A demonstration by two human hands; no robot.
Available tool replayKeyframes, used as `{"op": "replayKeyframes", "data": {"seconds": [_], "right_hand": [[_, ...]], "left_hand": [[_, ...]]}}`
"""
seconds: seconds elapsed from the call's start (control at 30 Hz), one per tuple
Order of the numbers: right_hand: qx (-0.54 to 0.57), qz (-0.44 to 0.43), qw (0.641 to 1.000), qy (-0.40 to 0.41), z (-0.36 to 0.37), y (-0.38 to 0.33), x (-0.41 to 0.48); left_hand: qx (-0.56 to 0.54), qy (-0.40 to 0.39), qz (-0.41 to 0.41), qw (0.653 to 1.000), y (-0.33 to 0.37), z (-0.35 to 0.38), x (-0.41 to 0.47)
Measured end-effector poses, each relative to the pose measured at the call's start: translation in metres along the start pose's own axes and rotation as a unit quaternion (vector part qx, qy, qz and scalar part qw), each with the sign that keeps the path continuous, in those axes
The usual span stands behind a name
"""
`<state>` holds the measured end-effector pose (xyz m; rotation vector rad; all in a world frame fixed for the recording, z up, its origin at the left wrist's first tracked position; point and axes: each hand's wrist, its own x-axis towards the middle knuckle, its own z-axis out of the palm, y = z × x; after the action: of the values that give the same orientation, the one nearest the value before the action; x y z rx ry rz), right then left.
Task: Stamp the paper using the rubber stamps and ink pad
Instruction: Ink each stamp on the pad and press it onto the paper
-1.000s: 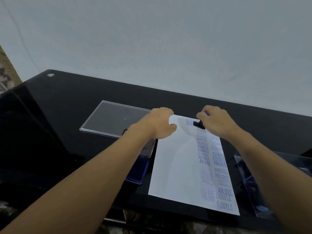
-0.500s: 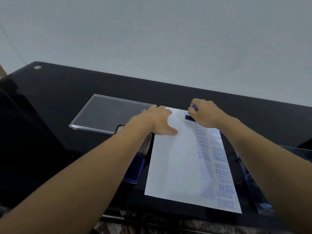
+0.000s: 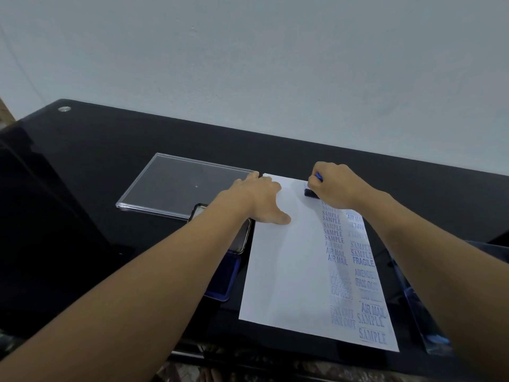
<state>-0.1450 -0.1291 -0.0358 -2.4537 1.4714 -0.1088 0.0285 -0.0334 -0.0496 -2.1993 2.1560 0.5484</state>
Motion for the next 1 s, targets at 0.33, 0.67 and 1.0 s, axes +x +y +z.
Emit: {"op": "replayKeyframes", "data": {"seconds": [0.33, 0.67, 1.0], "right_hand": [[0.003, 0.010, 1.000, 0.011, 0.010, -0.002, -0.005], [-0.015, 0.002, 1.000, 0.010, 0.013, -0.003, -0.006], [-0.016, -0.001, 1.000, 0.025, 0.016, 0.000, -0.005]], "left_hand": [[-0.001, 0.001, -0.005, 1.000, 0.000, 0.002, 0.001], [-0.012, 0.004, -0.008, 1.000, 0.000, 0.002, -0.001], [-0.004, 0.004, -0.004, 1.000, 0.001, 0.001, -0.002]]}}
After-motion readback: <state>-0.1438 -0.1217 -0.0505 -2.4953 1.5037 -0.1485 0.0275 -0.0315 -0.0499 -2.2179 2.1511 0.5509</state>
